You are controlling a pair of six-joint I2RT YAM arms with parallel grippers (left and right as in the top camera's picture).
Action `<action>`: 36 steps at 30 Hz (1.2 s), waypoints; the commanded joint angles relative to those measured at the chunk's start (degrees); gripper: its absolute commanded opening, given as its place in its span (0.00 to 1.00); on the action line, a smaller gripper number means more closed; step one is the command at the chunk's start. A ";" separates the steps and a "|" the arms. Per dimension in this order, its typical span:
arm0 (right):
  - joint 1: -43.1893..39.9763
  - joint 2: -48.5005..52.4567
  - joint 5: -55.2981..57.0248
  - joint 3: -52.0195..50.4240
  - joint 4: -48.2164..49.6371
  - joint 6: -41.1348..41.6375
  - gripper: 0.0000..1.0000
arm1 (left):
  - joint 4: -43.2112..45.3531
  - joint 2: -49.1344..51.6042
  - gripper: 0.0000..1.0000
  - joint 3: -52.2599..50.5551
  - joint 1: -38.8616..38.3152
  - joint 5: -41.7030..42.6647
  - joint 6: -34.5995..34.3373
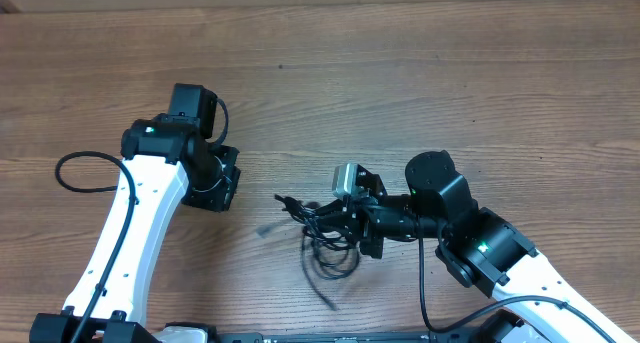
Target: Untangle cables
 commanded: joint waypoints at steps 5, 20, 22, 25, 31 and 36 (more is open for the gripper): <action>-0.15 -1.27 -1.40 1.20 0.33 0.28 0.04 | -0.87 0.09 0.05 0.79 0.20 -2.93 -0.28; -0.17 -1.27 -0.72 1.20 2.08 0.28 0.04 | 2.29 0.09 0.72 0.79 0.20 24.20 22.51; -0.17 -1.27 -0.74 1.20 2.49 0.28 0.04 | 2.69 0.09 0.66 0.79 0.20 27.15 22.97; -0.17 -1.27 -0.74 1.20 2.69 0.28 0.04 | 3.26 0.09 0.63 0.79 0.20 30.53 22.95; -0.17 -1.25 -0.26 1.20 2.78 0.26 0.04 | 3.48 0.09 0.56 0.79 0.02 35.45 25.33; -0.17 -1.25 1.64 1.20 2.78 0.24 0.04 | 2.95 0.09 0.53 0.79 -0.35 35.45 26.49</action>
